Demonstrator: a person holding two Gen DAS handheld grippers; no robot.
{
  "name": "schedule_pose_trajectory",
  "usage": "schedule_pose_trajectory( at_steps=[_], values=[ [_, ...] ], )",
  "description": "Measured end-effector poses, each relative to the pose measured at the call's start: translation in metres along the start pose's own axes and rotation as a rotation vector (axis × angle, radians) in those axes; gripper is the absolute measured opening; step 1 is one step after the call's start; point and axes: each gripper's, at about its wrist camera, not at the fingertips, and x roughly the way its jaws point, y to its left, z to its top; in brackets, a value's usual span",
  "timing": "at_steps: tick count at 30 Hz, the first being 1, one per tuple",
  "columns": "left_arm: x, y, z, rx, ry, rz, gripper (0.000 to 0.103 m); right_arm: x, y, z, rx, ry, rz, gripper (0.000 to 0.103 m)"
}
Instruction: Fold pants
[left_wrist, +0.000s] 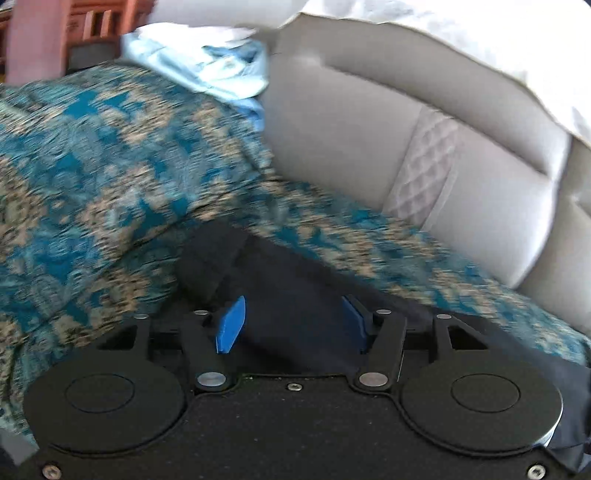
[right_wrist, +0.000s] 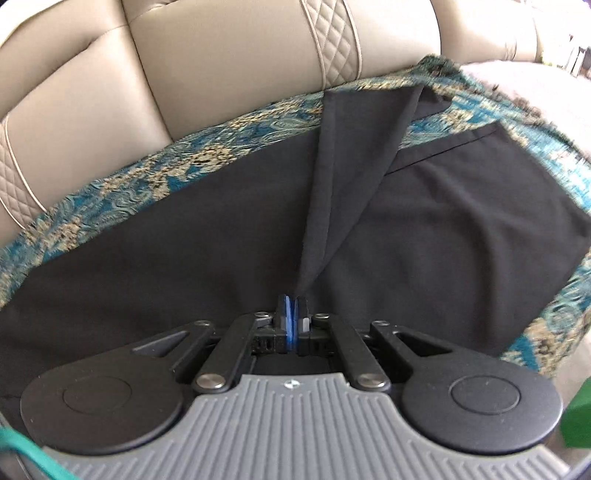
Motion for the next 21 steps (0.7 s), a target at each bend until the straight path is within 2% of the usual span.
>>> schedule_pose_trajectory(
  at_steps=[2,4,8,10,12,14,17,18,21],
  values=[
    [0.006,0.012,-0.004,-0.022,0.013,0.031,0.056,-0.004,-0.002,-0.004,-0.037,-0.031,-0.029,0.003],
    [0.014,0.026,-0.006,-0.063,0.029,0.051,0.056,-0.004,-0.009,-0.005,-0.05,-0.032,-0.013,0.003],
    [0.038,0.05,-0.003,-0.163,0.099,0.023,0.056,0.001,-0.018,-0.009,-0.056,-0.028,0.039,0.007],
    [0.05,0.056,-0.001,-0.191,0.123,0.014,0.056,0.004,-0.019,-0.011,-0.05,-0.046,0.063,0.018],
    [0.06,0.056,0.0,-0.195,0.125,0.048,0.056,0.006,-0.019,-0.011,-0.039,-0.088,0.078,0.037],
    [0.07,0.053,0.002,-0.178,0.113,0.09,0.058,0.009,-0.018,-0.008,-0.047,-0.124,0.079,0.045],
    [0.081,0.05,0.004,-0.16,0.098,0.129,0.059,0.018,-0.011,0.01,-0.074,-0.168,0.028,0.05],
    [0.084,0.048,0.005,-0.151,0.09,0.14,0.059,0.024,-0.011,0.021,-0.082,-0.181,0.009,0.055],
    [0.091,0.043,0.006,-0.133,0.078,0.166,0.059,0.045,-0.013,0.055,-0.059,-0.149,-0.011,0.058]
  ],
)
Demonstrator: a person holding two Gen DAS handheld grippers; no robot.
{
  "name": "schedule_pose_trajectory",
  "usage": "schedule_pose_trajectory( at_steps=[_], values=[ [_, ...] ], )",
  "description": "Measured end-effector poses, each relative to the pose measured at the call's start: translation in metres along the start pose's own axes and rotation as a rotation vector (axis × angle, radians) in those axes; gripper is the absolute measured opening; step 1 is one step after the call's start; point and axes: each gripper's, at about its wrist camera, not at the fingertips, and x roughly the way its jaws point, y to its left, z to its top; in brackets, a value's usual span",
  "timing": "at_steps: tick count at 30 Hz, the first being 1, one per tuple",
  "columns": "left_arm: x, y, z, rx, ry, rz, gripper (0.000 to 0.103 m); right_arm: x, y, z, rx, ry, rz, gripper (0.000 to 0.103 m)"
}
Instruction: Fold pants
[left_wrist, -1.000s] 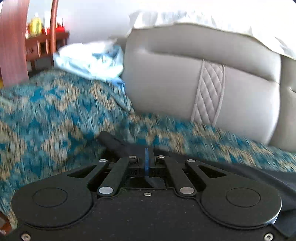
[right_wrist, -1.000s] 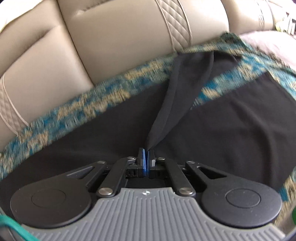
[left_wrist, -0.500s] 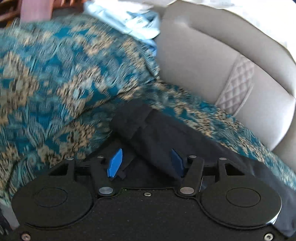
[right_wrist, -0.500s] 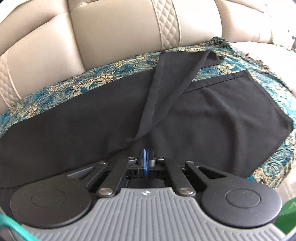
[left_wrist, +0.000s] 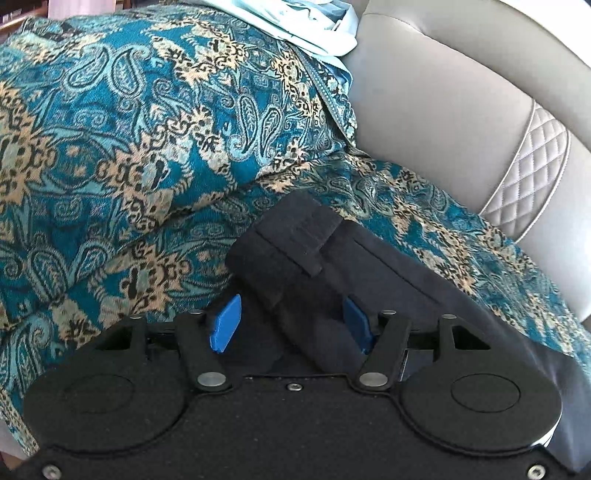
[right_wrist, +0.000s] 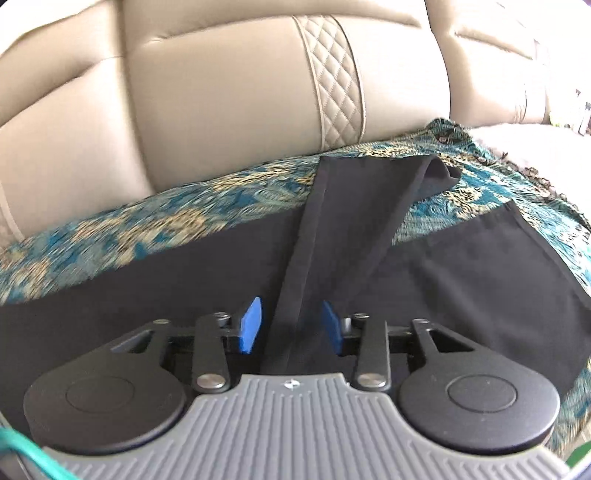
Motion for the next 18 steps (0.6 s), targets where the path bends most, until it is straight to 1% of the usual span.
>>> schedule_pose_trajectory(
  at_steps=[1,3,7,9,10,13,14,15,17,18],
  values=[
    [0.001,-0.002,-0.001,0.007,-0.007,0.008,0.059,0.01,-0.001,0.01,0.014,0.007,-0.012,0.058],
    [0.004,-0.006,-0.002,0.025,-0.021,0.024,0.059,0.029,-0.003,0.029,0.022,0.017,-0.034,0.064],
    [0.004,-0.009,-0.005,0.044,-0.037,0.034,0.059,0.072,-0.002,0.057,0.046,0.06,-0.058,0.065],
    [0.004,-0.007,-0.004,0.031,-0.037,0.022,0.059,0.089,-0.002,0.067,0.051,0.064,-0.092,0.068],
    [0.003,-0.004,-0.003,0.018,-0.034,0.014,0.059,0.095,0.0,0.071,0.039,0.059,-0.108,0.069],
    [0.003,0.006,0.003,-0.038,-0.021,-0.016,0.055,0.113,0.002,0.082,-0.012,0.081,-0.166,0.069],
    [0.003,0.009,0.005,-0.053,-0.013,-0.024,0.054,0.117,0.002,0.084,-0.022,0.082,-0.19,0.057],
    [0.003,0.013,0.007,-0.066,-0.002,-0.034,0.053,0.118,0.0,0.086,-0.021,0.079,-0.211,0.032],
    [0.002,0.021,0.012,-0.096,0.021,-0.055,0.05,0.119,-0.005,0.088,0.002,0.07,-0.246,0.014],
    [0.002,0.025,0.015,-0.108,0.032,-0.067,0.05,0.118,-0.008,0.089,0.01,0.069,-0.238,0.011]
  ],
)
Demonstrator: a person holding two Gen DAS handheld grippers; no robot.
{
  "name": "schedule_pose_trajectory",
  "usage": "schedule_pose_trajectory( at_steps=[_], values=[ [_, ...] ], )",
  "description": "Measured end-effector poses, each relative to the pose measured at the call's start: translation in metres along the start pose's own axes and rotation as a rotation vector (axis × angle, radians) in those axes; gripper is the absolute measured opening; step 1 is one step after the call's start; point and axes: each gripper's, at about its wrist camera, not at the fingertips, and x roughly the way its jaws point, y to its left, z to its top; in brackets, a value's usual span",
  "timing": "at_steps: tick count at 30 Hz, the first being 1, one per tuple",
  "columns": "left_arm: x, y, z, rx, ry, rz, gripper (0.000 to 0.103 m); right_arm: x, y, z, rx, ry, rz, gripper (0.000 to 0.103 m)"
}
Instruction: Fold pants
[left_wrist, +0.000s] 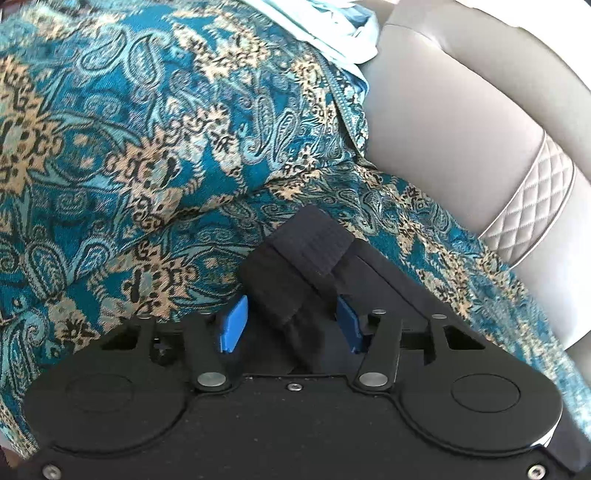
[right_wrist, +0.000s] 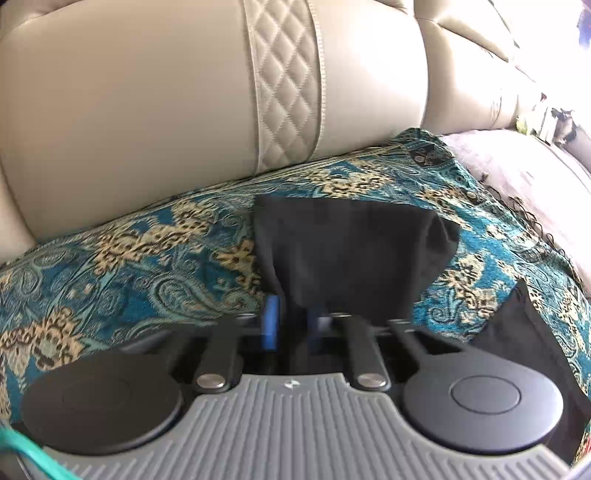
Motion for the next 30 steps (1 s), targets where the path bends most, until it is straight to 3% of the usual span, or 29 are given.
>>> schedule_pose_trajectory(
  at_steps=[2,9,15,18,20,24,30],
  values=[
    [-0.002,0.006,0.004,-0.021,0.018,-0.022,0.05,-0.001,-0.008,0.001,0.018,0.001,0.018,0.006],
    [0.002,0.008,0.012,-0.085,0.044,-0.051,0.048,-0.018,-0.048,-0.005,0.102,-0.029,0.014,0.005],
    [0.02,-0.009,0.011,-0.025,0.028,0.005,0.053,-0.031,-0.093,-0.013,0.142,-0.031,0.029,0.006],
    [0.017,-0.018,0.015,-0.009,0.001,0.031,0.035,-0.037,-0.11,-0.019,0.158,-0.023,0.041,0.006],
    [0.011,-0.024,0.017,0.025,-0.012,0.045,0.029,-0.041,-0.116,-0.022,0.157,-0.022,0.04,0.006],
    [0.0,-0.032,0.019,0.077,-0.013,0.065,0.021,-0.051,-0.124,-0.026,0.15,-0.013,0.037,0.006],
    [-0.024,-0.034,0.026,0.135,-0.001,0.085,0.017,-0.066,-0.142,-0.03,0.149,0.006,0.035,0.005]
  ],
)
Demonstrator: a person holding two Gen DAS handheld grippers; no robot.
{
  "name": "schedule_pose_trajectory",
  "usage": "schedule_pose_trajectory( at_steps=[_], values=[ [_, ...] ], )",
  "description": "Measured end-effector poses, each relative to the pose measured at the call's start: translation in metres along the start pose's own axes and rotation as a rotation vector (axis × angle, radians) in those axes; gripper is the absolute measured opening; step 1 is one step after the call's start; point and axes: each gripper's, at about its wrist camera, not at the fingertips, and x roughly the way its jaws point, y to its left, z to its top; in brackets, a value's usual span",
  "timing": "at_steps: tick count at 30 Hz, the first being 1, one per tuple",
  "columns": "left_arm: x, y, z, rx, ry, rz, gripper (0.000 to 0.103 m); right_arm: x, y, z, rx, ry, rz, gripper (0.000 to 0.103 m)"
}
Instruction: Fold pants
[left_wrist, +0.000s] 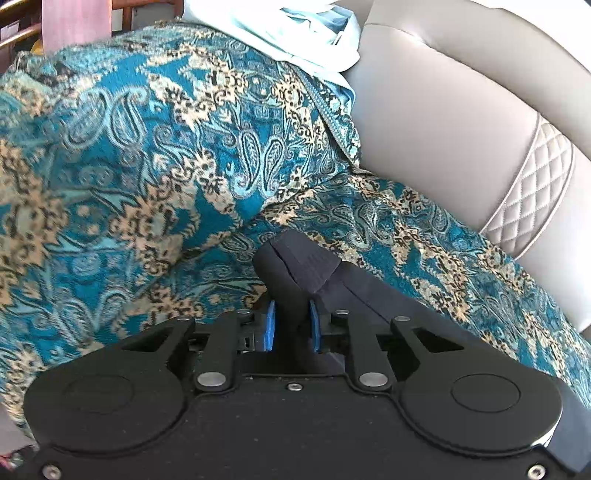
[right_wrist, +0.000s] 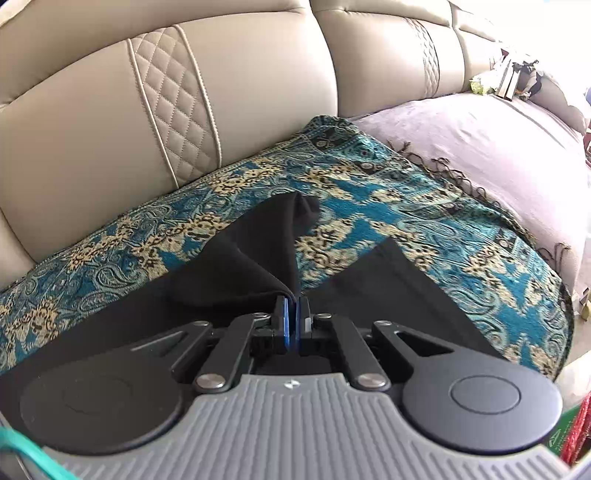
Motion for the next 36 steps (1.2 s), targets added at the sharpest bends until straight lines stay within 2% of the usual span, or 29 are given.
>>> schedule_pose_trajectory(
  at_steps=[7,11,13,14,15,17,18,21,26,27,28,29,30,32,36],
  values=[
    [-0.028,0.004,-0.007,0.104,-0.01,0.028,0.017,-0.015,-0.043,-0.012,0.026,0.03,-0.1,0.003],
    [-0.031,0.012,-0.017,0.13,0.007,0.02,0.017,-0.019,-0.07,-0.028,0.046,0.061,-0.063,0.004],
    [-0.031,0.017,-0.018,0.126,0.015,0.013,0.017,-0.022,-0.075,-0.037,0.04,0.048,0.009,0.011],
    [-0.031,0.019,-0.019,0.123,0.019,0.011,0.017,-0.023,-0.073,-0.04,0.023,0.032,0.037,0.019],
    [-0.03,0.02,-0.018,0.124,0.022,0.012,0.017,-0.024,-0.068,-0.043,-0.007,0.006,0.057,0.033],
    [-0.028,0.02,-0.019,0.127,0.025,0.016,0.017,-0.023,-0.052,-0.046,-0.097,-0.037,0.074,0.053],
    [-0.027,0.019,-0.019,0.128,0.026,0.021,0.017,-0.022,-0.042,-0.047,-0.141,-0.055,0.087,0.06],
    [-0.021,0.015,-0.019,0.134,0.032,0.038,0.017,-0.01,-0.01,-0.048,-0.249,-0.094,0.116,0.064],
    [-0.009,0.01,-0.02,0.143,0.055,0.062,0.017,0.027,0.04,-0.047,-0.372,-0.1,0.036,0.067],
    [-0.007,0.009,-0.02,0.141,0.06,0.062,0.017,0.031,0.044,-0.047,-0.377,-0.132,0.021,0.067],
    [-0.005,0.009,-0.02,0.136,0.065,0.062,0.017,0.036,0.046,-0.042,-0.362,-0.13,0.004,0.062],
    [-0.003,0.009,-0.02,0.132,0.071,0.059,0.017,0.04,0.044,-0.038,-0.327,-0.125,-0.003,0.025],
    [-0.001,0.01,-0.019,0.126,0.076,0.056,0.017,0.042,0.04,-0.033,-0.278,-0.113,-0.02,0.005],
    [0.001,0.013,-0.018,0.105,0.083,0.04,0.017,0.041,0.027,-0.025,-0.191,-0.118,-0.089,0.003],
    [0.004,0.028,-0.014,0.032,0.098,-0.028,0.017,0.031,-0.017,-0.015,-0.053,-0.106,-0.133,0.003]
  ],
)
